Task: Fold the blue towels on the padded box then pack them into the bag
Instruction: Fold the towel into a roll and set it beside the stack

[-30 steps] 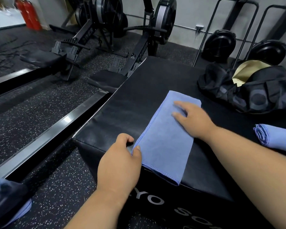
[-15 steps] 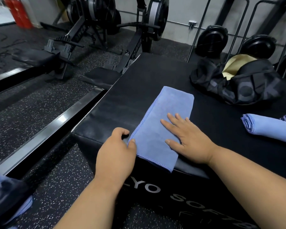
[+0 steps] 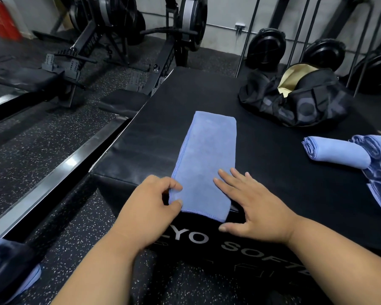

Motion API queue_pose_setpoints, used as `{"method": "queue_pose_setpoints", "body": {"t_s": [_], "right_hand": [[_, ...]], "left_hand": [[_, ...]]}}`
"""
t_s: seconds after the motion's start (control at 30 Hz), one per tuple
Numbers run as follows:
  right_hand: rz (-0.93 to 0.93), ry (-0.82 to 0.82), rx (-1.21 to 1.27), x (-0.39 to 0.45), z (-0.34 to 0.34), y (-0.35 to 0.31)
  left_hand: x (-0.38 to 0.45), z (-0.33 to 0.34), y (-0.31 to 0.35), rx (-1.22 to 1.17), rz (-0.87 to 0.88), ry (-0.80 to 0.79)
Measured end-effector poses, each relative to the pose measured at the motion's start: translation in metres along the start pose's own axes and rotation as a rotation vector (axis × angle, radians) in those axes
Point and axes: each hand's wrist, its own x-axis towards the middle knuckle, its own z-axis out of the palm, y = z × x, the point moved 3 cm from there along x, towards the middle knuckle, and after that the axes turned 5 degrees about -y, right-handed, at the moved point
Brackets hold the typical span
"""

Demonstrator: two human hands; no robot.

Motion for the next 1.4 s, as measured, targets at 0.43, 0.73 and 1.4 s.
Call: {"method": "queue_pose_setpoints", "body": {"t_s": [0.43,0.73,1.4], "right_hand": [[-0.06,0.297,-0.051,0.002,0.011,0.001],[-0.098,0.473,0.419,-0.013,-0.01,0.004],[-0.066,0.402,0.786,-0.022,-0.011,0.012]], "left_hand": [[0.006,0.005,-0.009,0.189,0.221,0.083],[-0.005,-0.015,0.018,-0.096,0.277,0.097],[0.017,0.008,0.022,-0.114,0.099,-0.212]]}}
